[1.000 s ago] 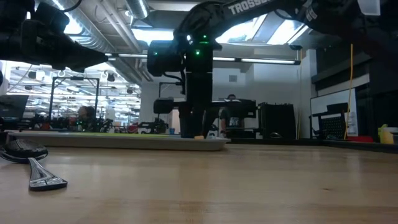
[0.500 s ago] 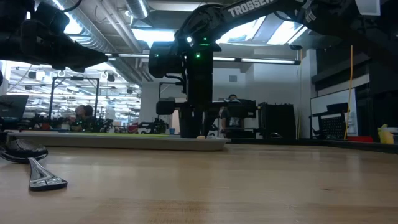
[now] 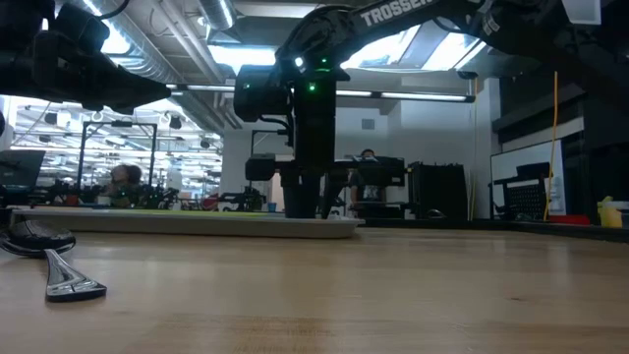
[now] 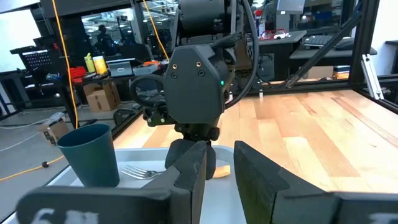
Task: Pick and place plate/cup/fork/spoon on tray
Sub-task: Put the black spoon on the blue serving tray to the left of the orange fork
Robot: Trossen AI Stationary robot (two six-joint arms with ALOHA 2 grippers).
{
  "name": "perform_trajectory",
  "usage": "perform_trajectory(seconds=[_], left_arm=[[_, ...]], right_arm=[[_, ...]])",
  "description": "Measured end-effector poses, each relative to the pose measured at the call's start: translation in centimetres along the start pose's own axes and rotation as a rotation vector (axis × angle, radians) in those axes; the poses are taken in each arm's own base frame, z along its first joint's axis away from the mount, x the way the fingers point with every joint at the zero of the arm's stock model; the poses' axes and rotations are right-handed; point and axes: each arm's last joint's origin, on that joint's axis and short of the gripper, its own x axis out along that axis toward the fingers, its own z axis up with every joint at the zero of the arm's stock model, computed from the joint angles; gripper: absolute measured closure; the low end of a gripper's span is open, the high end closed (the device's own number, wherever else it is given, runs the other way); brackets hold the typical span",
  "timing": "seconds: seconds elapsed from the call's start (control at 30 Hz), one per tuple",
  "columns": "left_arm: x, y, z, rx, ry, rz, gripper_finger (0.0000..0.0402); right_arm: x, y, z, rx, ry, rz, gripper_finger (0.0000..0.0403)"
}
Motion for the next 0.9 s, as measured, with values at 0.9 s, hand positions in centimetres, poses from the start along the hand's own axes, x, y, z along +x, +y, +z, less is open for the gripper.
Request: perform_trajectory(seconds=[0.9], left_arm=[[0.0, 0.0, 0.0, 0.0, 0.0, 0.0, 0.0325]], right_arm=[[-15.5, 3.7, -19.5, -0.361, -0.099, 0.659, 0.0277]])
